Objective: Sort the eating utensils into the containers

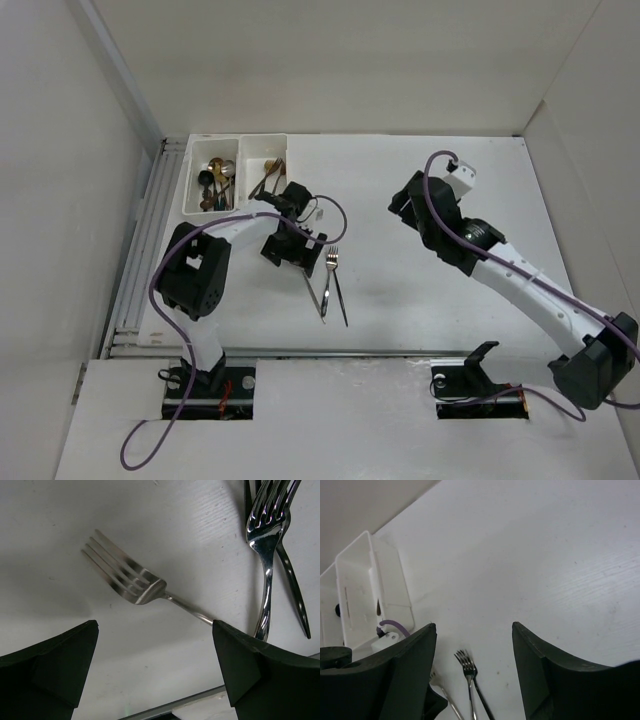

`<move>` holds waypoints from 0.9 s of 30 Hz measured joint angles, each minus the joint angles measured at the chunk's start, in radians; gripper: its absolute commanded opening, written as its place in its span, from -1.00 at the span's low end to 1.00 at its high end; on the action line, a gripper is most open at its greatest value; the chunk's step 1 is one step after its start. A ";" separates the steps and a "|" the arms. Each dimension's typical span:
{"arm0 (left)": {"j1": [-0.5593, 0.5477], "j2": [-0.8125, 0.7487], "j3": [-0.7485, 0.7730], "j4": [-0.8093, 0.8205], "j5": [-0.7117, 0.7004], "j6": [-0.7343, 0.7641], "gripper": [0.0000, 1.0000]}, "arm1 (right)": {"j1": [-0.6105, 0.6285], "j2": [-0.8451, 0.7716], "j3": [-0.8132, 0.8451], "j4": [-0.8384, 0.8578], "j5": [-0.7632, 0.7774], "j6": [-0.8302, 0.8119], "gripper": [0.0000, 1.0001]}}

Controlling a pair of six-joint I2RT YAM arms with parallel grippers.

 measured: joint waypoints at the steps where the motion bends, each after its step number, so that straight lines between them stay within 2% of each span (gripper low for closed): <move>1: -0.015 0.005 0.000 0.002 -0.016 -0.008 0.93 | 0.002 -0.011 -0.014 -0.014 0.008 0.018 0.34; 5: -0.080 0.027 -0.003 0.018 -0.099 -0.043 0.93 | 0.014 -0.069 -0.038 -0.050 0.043 0.061 0.34; 8: -0.120 0.047 -0.013 0.035 -0.163 -0.066 0.81 | 0.014 -0.112 -0.038 -0.061 0.071 0.077 0.34; 10: -0.132 0.053 -0.012 0.035 -0.186 -0.079 0.60 | 0.014 -0.131 -0.038 -0.076 0.094 0.082 0.34; 12: -0.132 0.056 -0.012 0.035 -0.185 -0.091 0.29 | 0.014 -0.142 -0.037 -0.091 0.112 0.084 0.34; 13: -0.132 0.060 -0.008 0.033 -0.184 -0.096 -0.14 | 0.014 -0.145 -0.037 -0.098 0.122 0.084 0.34; 14: -0.132 0.064 -0.002 0.032 -0.182 -0.103 -0.41 | 0.014 -0.148 -0.037 -0.104 0.127 0.084 0.34; 16: -0.136 0.072 0.008 0.031 -0.178 -0.107 -0.87 | 0.014 -0.153 -0.037 -0.113 0.139 0.084 0.34; 17: -0.138 0.075 0.012 0.031 -0.176 -0.110 -1.00 | 0.014 -0.156 -0.037 -0.119 0.144 0.084 0.34; 27: -0.148 0.086 0.033 0.018 -0.162 -0.099 -1.00 | 0.015 -0.242 -0.045 -0.154 0.173 0.085 0.32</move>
